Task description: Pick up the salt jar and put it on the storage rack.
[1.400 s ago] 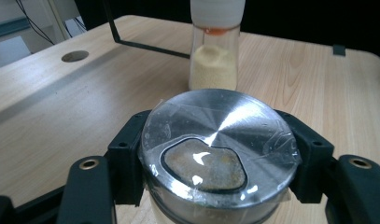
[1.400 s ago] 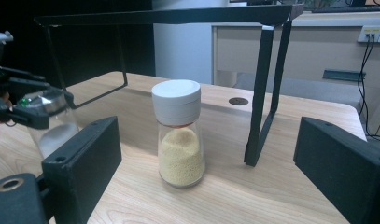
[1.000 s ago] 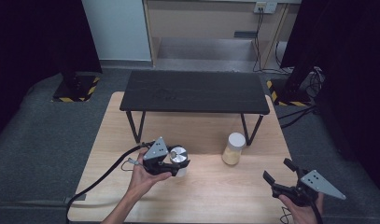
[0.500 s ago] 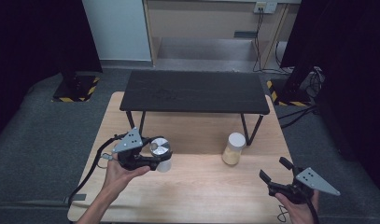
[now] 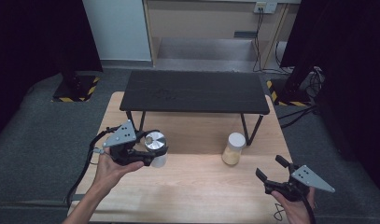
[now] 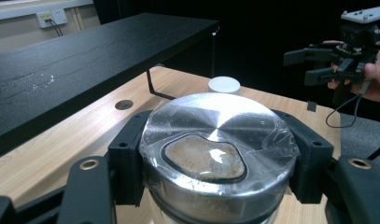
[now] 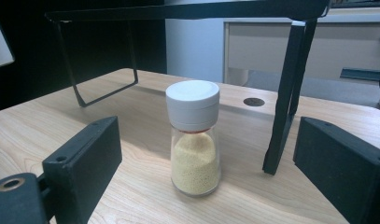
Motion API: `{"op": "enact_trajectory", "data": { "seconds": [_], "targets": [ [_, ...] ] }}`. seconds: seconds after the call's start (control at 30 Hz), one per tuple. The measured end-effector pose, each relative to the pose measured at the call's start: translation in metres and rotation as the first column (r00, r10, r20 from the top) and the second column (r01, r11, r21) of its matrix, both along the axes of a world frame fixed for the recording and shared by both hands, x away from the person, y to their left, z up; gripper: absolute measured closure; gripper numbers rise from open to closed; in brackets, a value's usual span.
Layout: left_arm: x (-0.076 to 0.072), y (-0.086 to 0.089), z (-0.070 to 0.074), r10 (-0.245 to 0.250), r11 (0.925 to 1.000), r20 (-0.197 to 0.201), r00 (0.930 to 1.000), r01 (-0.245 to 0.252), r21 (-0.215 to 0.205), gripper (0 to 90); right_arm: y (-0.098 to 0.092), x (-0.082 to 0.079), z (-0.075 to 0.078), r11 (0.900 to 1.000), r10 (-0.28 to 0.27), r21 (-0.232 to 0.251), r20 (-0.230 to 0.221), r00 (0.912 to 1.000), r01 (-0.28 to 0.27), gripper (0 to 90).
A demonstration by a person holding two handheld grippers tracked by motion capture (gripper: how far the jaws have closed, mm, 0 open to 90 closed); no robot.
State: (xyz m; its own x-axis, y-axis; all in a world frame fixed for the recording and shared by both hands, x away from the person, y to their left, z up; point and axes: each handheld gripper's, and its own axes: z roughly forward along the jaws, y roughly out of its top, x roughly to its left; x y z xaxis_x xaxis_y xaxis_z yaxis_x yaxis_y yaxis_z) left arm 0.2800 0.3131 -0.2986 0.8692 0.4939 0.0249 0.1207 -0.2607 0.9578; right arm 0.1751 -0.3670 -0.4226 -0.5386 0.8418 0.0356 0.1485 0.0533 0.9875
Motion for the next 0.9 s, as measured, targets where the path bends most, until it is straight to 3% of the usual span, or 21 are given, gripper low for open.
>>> {"op": "enact_trajectory", "data": {
  "seconds": [0.17, 0.47, 0.63, 0.9],
  "targets": [
    [0.007, 0.001, 0.012, 0.001, 0.9999, 0.011, 0.9999, -0.001, -0.014, 34.1, -0.002, -0.001, -0.001, 1.0, -0.008, 0.001, -0.001, 1.0, 0.008, 7.9],
    [0.025, -0.001, 0.052, -0.009, 0.9999, 0.057, 0.9983, 0.01, -0.006, 34.1, -0.003, 0.0, -0.002, 1.0, -0.007, 0.009, -0.01, 0.9999, 0.007, 7.9],
    [0.033, -0.002, 0.066, -0.011, 0.9999, 0.067, 0.9977, 0.012, -0.006, 34.1, -0.003, 0.001, -0.003, 1.0, -0.007, 0.011, -0.016, 0.9999, 0.007, 8.0],
    [0.05, -0.005, 0.09, 0.024, 0.9994, 0.073, 0.997, -0.022, -0.028, 34.1, -0.004, 0.002, -0.004, 1.0, -0.013, 0.012, -0.025, 0.9996, 0.013, 7.9]
  ]
}}
